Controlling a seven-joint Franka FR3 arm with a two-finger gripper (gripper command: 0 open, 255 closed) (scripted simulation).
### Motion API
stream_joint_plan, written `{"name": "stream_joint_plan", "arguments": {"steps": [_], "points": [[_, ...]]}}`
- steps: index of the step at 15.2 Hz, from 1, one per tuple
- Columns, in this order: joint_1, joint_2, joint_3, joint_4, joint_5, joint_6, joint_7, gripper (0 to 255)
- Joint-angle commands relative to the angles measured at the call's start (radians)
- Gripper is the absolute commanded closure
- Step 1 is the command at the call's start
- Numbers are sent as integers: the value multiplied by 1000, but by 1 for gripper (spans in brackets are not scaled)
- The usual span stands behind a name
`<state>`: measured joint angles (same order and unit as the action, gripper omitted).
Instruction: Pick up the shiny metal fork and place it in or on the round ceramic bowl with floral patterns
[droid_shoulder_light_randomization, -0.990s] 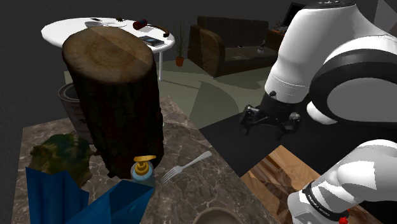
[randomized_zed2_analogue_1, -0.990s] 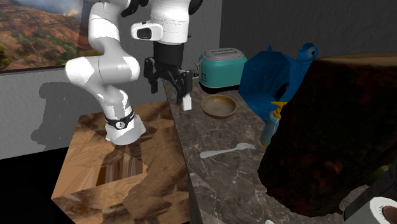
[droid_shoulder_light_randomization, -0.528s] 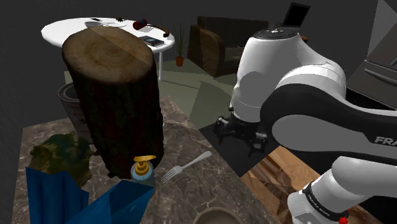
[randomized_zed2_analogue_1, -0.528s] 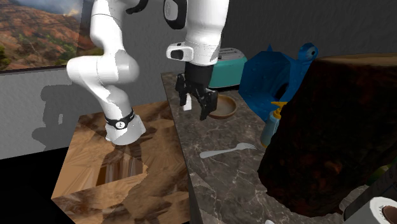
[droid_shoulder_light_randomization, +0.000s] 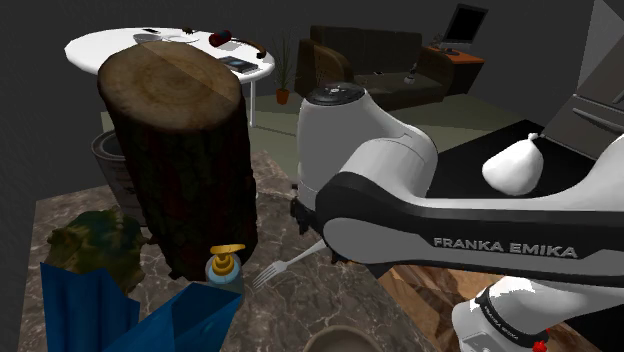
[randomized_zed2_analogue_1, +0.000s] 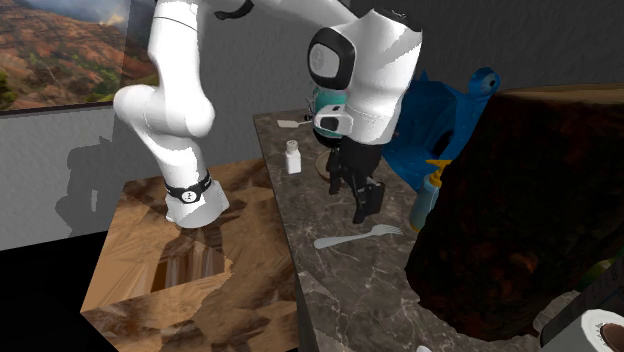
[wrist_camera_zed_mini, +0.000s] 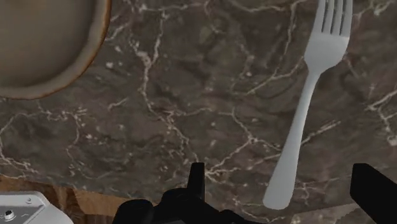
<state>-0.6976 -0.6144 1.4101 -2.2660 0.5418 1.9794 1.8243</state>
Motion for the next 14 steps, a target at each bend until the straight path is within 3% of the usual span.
{"name": "stream_joint_plan", "arguments": {"steps": [1,2,10,14], "points": [[-142,6,131,61,15,23,81,0],[-211,-6,191,93,29,28,112,0],[-275,-30,286,49,87,110,82,0],[-275,-30,286,49,87,109,82,0]]}}
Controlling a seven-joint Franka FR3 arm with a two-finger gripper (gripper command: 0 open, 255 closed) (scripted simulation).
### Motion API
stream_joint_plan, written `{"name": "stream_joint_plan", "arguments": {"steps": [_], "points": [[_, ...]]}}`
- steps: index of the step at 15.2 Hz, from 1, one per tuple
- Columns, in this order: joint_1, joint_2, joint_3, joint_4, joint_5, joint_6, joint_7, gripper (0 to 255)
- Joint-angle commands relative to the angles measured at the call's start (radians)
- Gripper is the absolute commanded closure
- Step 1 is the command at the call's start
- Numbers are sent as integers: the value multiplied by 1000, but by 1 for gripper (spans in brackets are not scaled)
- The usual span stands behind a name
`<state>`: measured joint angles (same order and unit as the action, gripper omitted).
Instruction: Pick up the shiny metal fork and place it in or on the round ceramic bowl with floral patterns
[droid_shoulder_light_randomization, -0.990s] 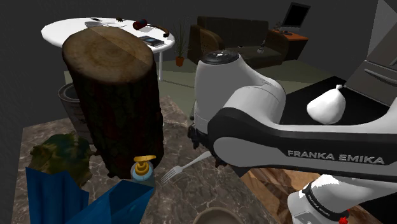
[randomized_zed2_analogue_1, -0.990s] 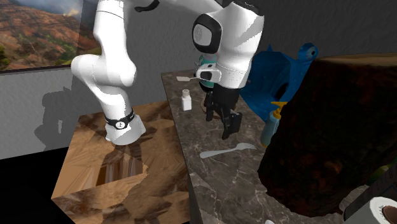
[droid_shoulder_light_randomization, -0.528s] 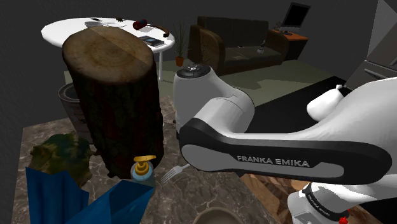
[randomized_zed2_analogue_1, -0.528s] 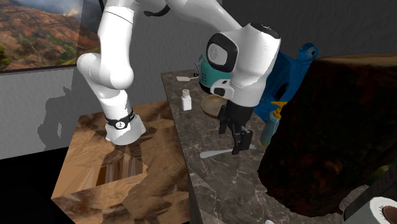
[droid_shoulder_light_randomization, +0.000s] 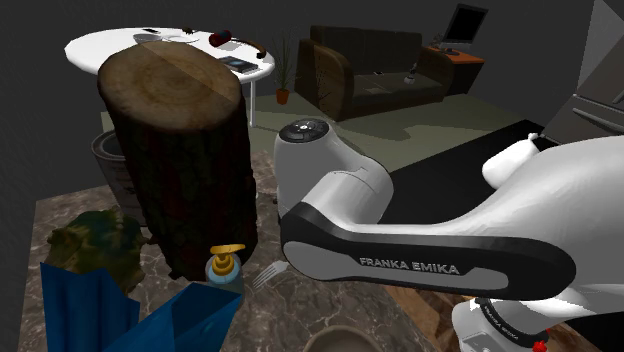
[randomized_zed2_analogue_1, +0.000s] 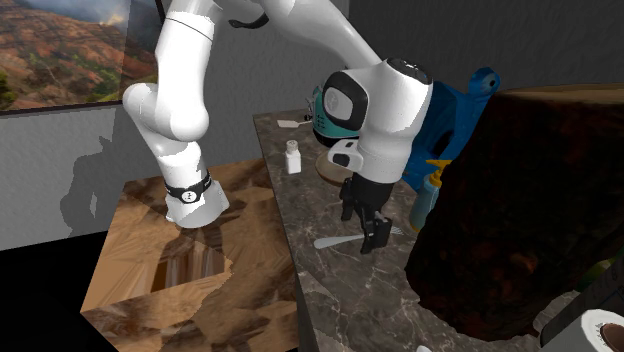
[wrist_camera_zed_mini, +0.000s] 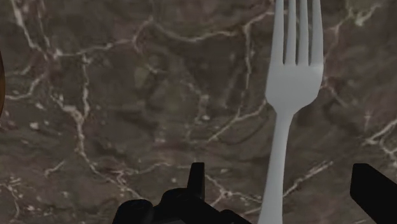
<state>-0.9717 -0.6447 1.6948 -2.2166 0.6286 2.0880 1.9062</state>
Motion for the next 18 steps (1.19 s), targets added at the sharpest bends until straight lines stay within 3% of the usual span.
{"name": "stream_joint_plan", "arguments": {"steps": [1,4,5,14,18], "points": [[-1,0,1,0,1,1,0,0],[-1,0,1,0,0,1,0,0],[-1,0,1,0,0,1,0,255],[-1,0,1,0,1,1,0,255],[41,12,-59,14,-29,-41,12,255]]}}
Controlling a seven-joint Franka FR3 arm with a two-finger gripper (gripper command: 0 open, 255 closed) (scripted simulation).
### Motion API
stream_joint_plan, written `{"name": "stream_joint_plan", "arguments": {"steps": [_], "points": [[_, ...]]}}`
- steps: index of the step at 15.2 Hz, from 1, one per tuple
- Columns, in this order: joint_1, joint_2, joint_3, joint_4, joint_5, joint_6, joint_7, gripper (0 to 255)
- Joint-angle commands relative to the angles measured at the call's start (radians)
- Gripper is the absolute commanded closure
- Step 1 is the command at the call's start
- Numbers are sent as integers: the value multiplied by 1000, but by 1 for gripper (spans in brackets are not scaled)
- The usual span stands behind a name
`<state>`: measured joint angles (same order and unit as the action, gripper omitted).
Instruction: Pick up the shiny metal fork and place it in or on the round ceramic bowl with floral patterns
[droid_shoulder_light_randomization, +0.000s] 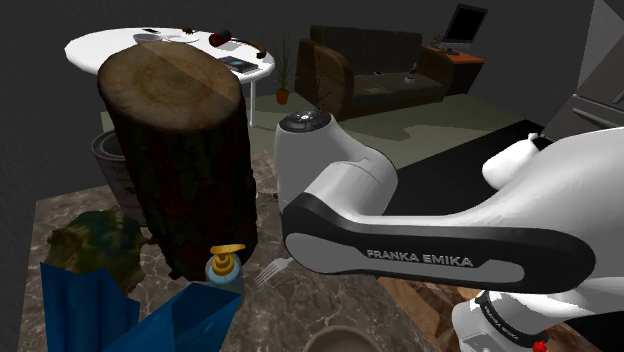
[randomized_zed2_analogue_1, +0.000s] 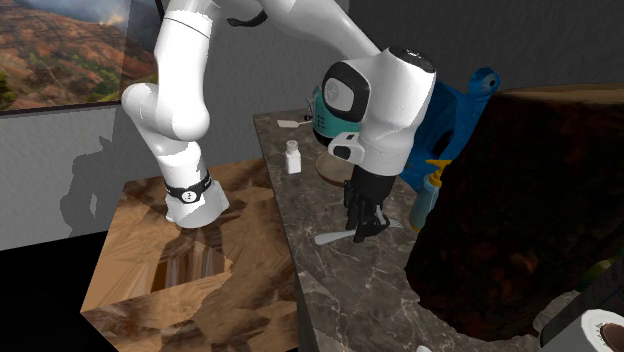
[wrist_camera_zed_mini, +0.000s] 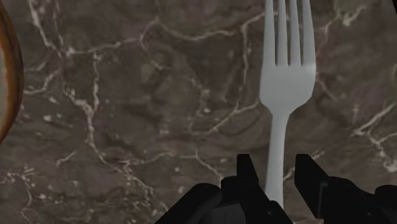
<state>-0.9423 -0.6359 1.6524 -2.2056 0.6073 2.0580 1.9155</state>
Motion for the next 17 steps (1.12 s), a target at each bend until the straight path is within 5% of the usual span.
{"name": "stream_joint_plan", "arguments": {"steps": [1,17], "points": [[21,6,-31,7,-15,-22,5,255],[143,26,-235,107,-102,-205,32,255]]}}
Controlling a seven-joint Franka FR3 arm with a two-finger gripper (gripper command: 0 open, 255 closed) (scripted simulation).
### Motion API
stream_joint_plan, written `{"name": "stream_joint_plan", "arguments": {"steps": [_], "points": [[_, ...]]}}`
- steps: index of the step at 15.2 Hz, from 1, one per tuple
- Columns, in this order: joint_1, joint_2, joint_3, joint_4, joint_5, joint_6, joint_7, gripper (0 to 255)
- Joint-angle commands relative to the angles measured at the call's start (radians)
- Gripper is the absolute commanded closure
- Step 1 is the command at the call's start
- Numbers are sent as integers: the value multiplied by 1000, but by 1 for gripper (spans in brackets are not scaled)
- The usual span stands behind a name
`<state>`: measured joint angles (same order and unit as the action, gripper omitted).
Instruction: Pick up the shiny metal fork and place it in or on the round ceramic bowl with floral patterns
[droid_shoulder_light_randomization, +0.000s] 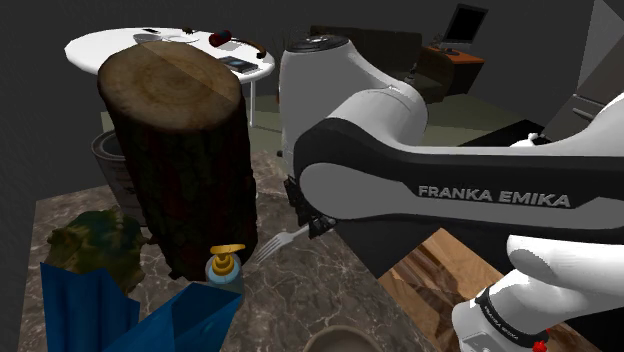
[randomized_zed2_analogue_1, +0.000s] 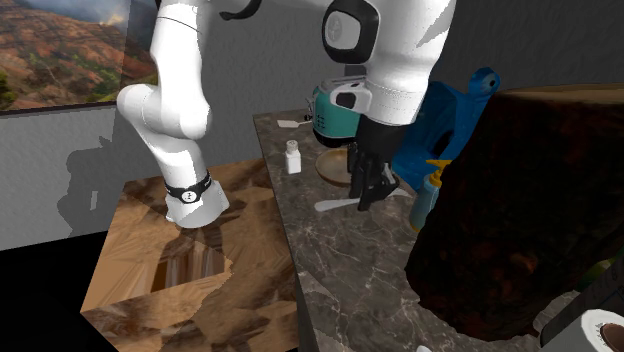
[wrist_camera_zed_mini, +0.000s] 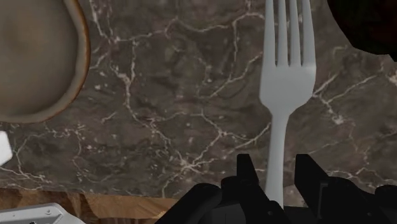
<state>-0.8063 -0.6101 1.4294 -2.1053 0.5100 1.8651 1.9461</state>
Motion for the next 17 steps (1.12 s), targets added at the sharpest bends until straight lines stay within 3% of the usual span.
{"name": "stream_joint_plan", "arguments": {"steps": [1,3,9,17], "points": [[12,1,-22,15,-9,-24,2,255],[17,2,-32,24,-13,-36,3,255],[271,-88,-151,-82,57,-70,75,255],[527,-208,-214,-159,153,-138,203,255]]}}
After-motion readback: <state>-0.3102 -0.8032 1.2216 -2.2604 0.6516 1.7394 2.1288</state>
